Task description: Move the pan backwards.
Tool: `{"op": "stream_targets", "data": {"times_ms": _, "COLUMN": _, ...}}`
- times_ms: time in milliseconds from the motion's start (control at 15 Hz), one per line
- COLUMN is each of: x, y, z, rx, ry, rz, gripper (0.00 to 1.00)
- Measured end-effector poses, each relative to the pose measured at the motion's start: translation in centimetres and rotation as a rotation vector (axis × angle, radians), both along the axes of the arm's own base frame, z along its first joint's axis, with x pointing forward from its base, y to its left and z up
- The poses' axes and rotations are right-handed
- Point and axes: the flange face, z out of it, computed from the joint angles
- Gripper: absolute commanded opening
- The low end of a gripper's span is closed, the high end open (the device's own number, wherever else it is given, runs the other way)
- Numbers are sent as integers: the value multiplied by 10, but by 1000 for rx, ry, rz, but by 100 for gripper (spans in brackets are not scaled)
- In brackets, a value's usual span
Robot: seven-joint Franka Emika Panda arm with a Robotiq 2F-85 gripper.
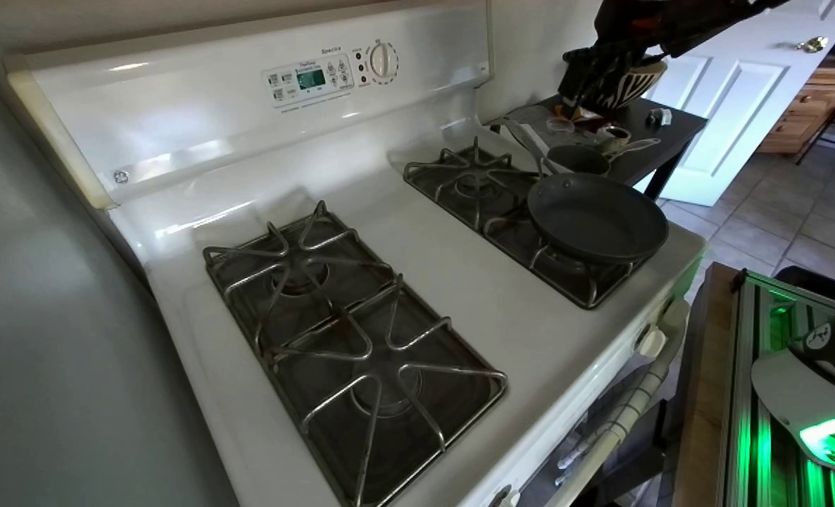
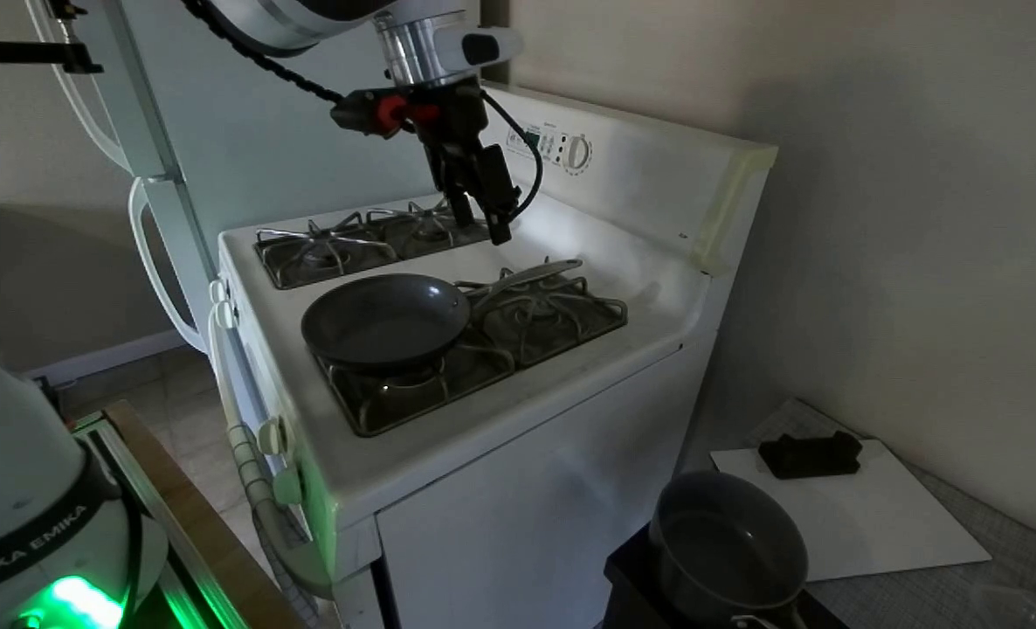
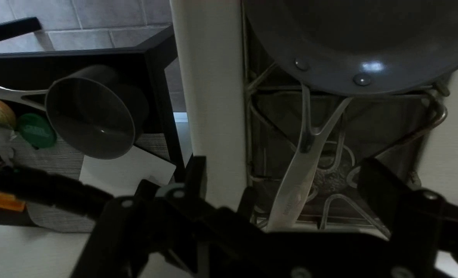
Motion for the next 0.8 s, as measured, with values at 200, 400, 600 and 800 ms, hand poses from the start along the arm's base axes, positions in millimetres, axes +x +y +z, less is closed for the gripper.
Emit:
{"op": "stream_targets", "data": {"times_ms": 200, "x": 14, "y": 1, "z": -16, "rx": 25, "ry": 33, "rz": -16, "gripper": 100}}
{"op": "stream_targets", "data": {"times_ms": 400, "x": 29, "y": 4, "z": -30, "rx": 90, "ry": 36, "rz": -42, "gripper": 100}}
{"op": "stream_targets", "data": {"times_ms": 600, "x": 42, "y": 1, "z": -41, "rx": 139, "ry": 9, "rz": -76, "gripper": 100}}
{"op": "stream_targets", "data": {"times_ms": 800, "x": 53, "y": -6, "z": -51, "rx": 152, "ry": -20, "rz": -114, "gripper": 100}}
